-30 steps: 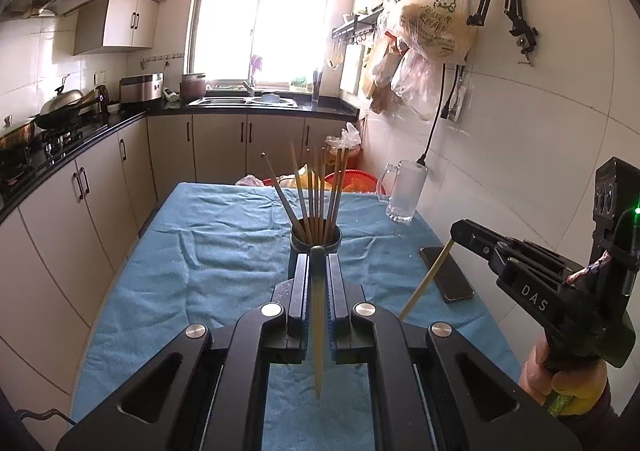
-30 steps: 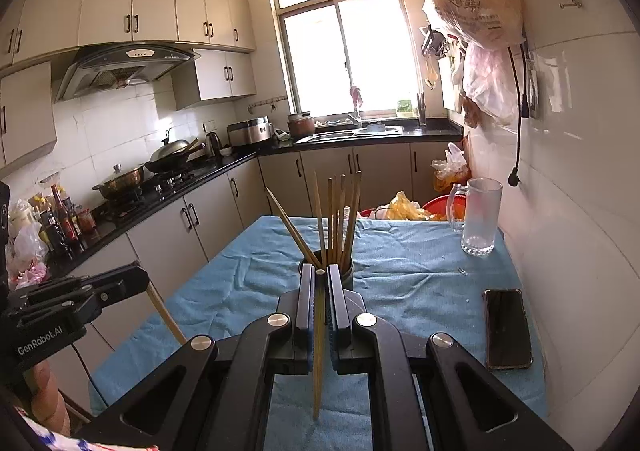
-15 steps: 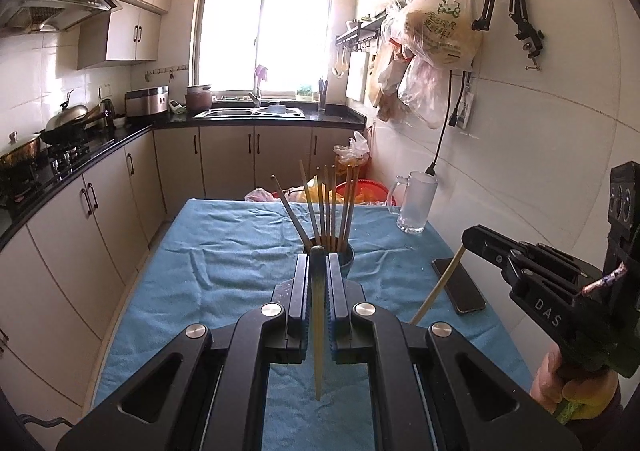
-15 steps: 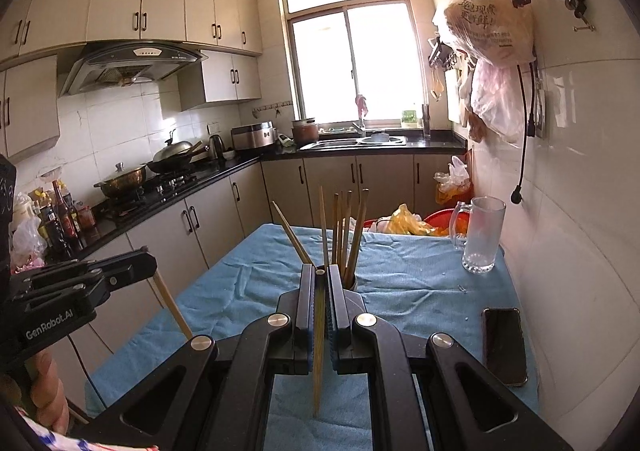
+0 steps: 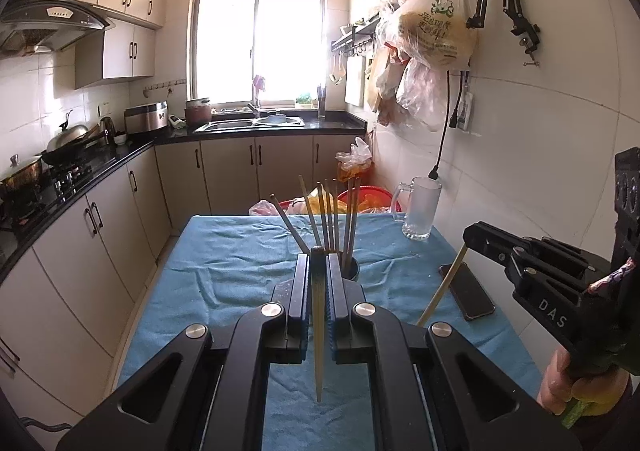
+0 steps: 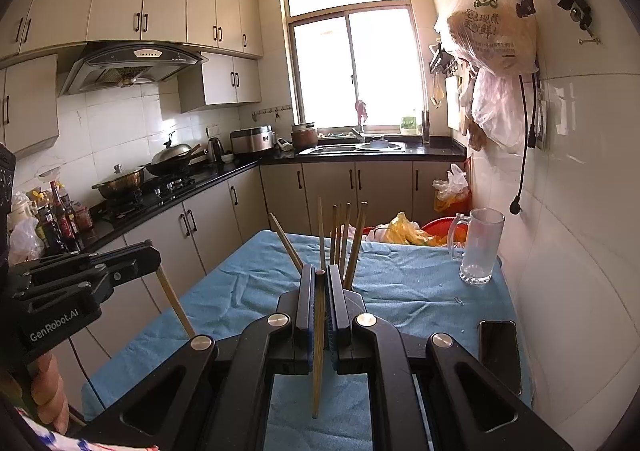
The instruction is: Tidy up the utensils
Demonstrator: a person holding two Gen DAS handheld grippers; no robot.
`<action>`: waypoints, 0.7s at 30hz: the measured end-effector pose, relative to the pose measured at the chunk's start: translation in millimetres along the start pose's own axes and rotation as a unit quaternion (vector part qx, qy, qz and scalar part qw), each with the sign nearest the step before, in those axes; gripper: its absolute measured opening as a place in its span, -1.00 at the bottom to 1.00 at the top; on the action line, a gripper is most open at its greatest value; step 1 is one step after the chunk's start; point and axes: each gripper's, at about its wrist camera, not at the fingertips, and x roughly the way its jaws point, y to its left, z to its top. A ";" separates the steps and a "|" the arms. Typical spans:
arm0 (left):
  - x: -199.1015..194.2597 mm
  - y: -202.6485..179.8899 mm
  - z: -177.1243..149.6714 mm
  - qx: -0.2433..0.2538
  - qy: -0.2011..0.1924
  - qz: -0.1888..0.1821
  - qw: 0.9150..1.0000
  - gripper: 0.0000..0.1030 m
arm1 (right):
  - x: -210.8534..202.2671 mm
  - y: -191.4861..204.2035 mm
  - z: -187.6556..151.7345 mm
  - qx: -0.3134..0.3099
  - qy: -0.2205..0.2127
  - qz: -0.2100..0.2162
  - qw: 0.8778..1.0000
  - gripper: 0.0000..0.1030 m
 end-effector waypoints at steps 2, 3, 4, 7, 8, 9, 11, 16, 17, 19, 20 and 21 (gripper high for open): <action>2.6 0.6 0.3 0.000 0.002 0.001 1.000 -0.87 | 0.3 0.1 1.0 -0.001 0.000 0.000 1.000 -0.89; 4.6 1.3 0.3 0.000 0.004 0.002 1.000 -0.87 | 0.3 0.3 1.2 -0.001 0.000 0.000 1.000 -0.89; 6.7 1.6 0.8 0.001 0.006 0.003 1.000 -0.87 | 0.6 0.4 1.9 -0.002 0.000 -0.001 1.000 -0.89; 12.3 3.5 1.0 0.002 0.013 0.007 1.000 -0.87 | 1.2 2.0 4.6 -0.004 0.000 -0.001 1.000 -0.89; 14.3 4.4 1.0 0.002 0.015 0.008 1.000 -0.87 | 1.3 2.4 5.3 -0.004 0.000 -0.001 1.000 -0.89; 15.8 5.4 0.8 0.001 0.017 0.009 1.000 -0.87 | 1.4 2.4 5.8 -0.005 0.000 -0.001 1.000 -0.89; 18.4 7.1 0.6 0.000 0.020 0.012 1.000 -0.87 | 1.3 3.6 6.9 -0.007 -0.001 -0.001 1.000 -0.89; 23.3 14.0 -0.8 -0.004 0.026 0.022 0.999 -0.87 | 2.1 4.6 9.0 -0.008 0.000 -0.003 1.000 -0.89; 24.0 15.0 -0.7 -0.004 0.027 0.023 0.999 -0.87 | 2.6 4.6 9.9 -0.008 0.000 -0.003 1.000 -0.89; 25.3 17.5 -1.0 -0.006 0.028 0.027 0.999 -0.87 | 2.1 4.7 9.3 -0.008 -0.001 -0.002 1.000 -0.89; 25.1 18.1 -1.1 -0.006 0.028 0.029 0.999 -0.87 | 2.1 4.9 9.7 -0.009 -0.001 -0.003 1.000 -0.89; 25.6 18.8 -0.7 -0.006 0.028 0.031 0.999 -0.87 | 2.3 4.8 10.3 -0.009 -0.001 -0.002 1.000 -0.89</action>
